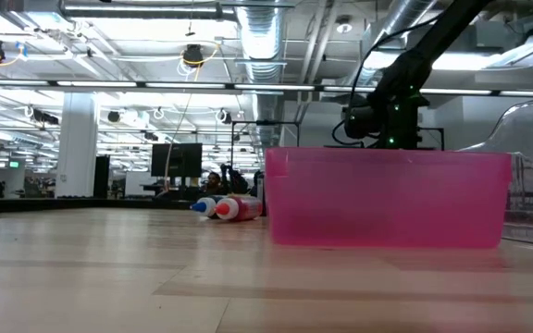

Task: Pick & Place Food Item
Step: Put the black donut into the black bin

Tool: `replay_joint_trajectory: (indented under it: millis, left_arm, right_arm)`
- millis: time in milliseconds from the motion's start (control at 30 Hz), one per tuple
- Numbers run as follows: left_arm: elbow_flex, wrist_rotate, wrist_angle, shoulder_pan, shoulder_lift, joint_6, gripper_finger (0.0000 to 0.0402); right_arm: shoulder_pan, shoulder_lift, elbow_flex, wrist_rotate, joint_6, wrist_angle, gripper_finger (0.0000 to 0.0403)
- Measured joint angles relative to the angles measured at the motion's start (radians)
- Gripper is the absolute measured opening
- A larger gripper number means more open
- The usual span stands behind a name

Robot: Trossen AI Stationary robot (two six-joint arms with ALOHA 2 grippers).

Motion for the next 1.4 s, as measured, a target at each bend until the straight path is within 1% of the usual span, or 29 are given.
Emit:
replay_joint_trajectory:
  millis: [133,267,433,533,667,800,933,1033,1100,1200,1300,1400]
  left_arm:
    - [0.0,0.001,-0.001,0.0,0.0,0.0,0.0177]
    - [0.0,0.002,-0.001,0.0,0.0,0.001,0.0177]
    - [0.0,0.015,-0.002,0.0,0.0,0.002,0.0177]
    - [0.0,0.03,-0.002,0.0,0.0,0.004,0.0177]
    - [0.0,0.052,-0.007,0.0,0.0,0.004,0.0177]
    - [0.0,0.092,-0.017,-0.002,0.0,0.004,0.0177]
    - [0.0,0.107,-0.038,-0.021,0.0,0.009,0.0177]
    - [0.0,0.107,-0.061,-0.038,0.0,0.011,0.0177]
    - [0.0,0.107,-0.066,-0.054,0.0,0.011,0.0177]
    - [0.0,0.107,-0.072,-0.079,0.0,0.011,0.0177]
    - [0.0,0.106,-0.083,-0.11,0.0,0.012,0.0177]
    - [0.0,0.106,-0.093,-0.143,0.0,0.012,0.0177]
  right_arm:
    - [0.002,-0.014,-0.014,-0.003,-0.001,-0.002,0.0136]
    - [0.003,-0.062,-0.001,-0.007,0.001,-0.004,0.0121]
    - [-0.002,-0.166,0.019,0.008,0.041,-0.008,0.0117]
    - [0.004,-0.252,0.033,0.011,0.093,-0.024,0.0117]
    - [0.069,-0.379,0.035,-0.01,0.176,-0.103,0.0117]
    - [0.204,-0.508,0.035,-0.055,0.341,-0.158,0.0117]
    - [0.407,-0.609,0.036,-0.065,0.596,-0.132,0.0117]
    - [0.577,-0.635,0.036,-0.031,0.788,-0.108,0.0116]
    - [0.693,-0.634,0.036,0.004,0.913,-0.094,0.0116]
    - [0.854,-0.593,0.036,0.057,1.093,-0.05,0.0116]
    - [0.994,-0.526,0.036,0.102,1.253,0.029,0.0116]
    - [1.11,-0.43,0.047,0.111,1.392,0.095,0.0116]
